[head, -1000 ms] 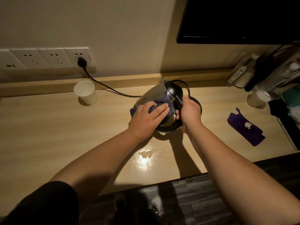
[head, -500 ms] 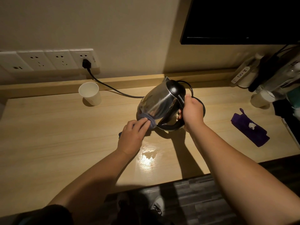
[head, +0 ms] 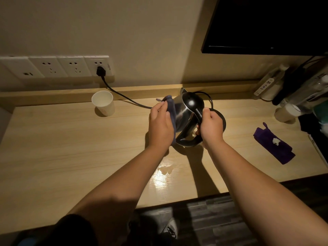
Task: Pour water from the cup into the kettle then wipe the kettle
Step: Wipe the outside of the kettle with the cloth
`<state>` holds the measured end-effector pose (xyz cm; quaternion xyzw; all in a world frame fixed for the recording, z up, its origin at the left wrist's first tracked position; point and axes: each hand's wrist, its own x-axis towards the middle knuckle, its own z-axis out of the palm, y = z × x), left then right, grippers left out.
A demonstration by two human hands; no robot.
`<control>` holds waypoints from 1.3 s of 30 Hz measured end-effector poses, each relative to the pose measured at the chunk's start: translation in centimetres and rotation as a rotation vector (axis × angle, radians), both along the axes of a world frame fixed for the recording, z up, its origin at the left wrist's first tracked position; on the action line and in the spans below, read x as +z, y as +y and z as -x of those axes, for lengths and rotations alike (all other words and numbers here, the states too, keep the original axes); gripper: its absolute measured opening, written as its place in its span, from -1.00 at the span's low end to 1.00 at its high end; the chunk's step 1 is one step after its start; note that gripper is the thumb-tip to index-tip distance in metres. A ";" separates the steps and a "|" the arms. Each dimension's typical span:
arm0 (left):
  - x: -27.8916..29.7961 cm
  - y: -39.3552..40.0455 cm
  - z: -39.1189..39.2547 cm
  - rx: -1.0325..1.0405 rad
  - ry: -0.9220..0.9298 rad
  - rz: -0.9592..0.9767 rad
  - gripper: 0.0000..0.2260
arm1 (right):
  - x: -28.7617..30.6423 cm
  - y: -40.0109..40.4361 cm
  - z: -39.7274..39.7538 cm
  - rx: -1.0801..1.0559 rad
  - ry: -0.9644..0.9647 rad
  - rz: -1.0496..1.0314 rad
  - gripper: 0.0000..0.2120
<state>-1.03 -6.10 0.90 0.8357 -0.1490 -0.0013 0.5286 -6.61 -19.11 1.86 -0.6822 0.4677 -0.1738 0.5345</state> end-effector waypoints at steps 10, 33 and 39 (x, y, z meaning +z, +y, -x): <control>-4.2 0.1 -0.4 -0.363 -0.604 -0.361 -0.37 | 0.0 0.1 -0.2 0.044 -0.020 0.051 -0.65; -6.2 5.3 0.3 -0.875 -0.758 -0.605 -0.41 | 0.5 -1.4 0.2 0.182 0.053 0.123 -0.62; -4.7 5.4 0.3 -0.106 0.116 -0.100 -0.70 | 0.4 -2.8 1.1 0.110 0.026 -0.034 -0.64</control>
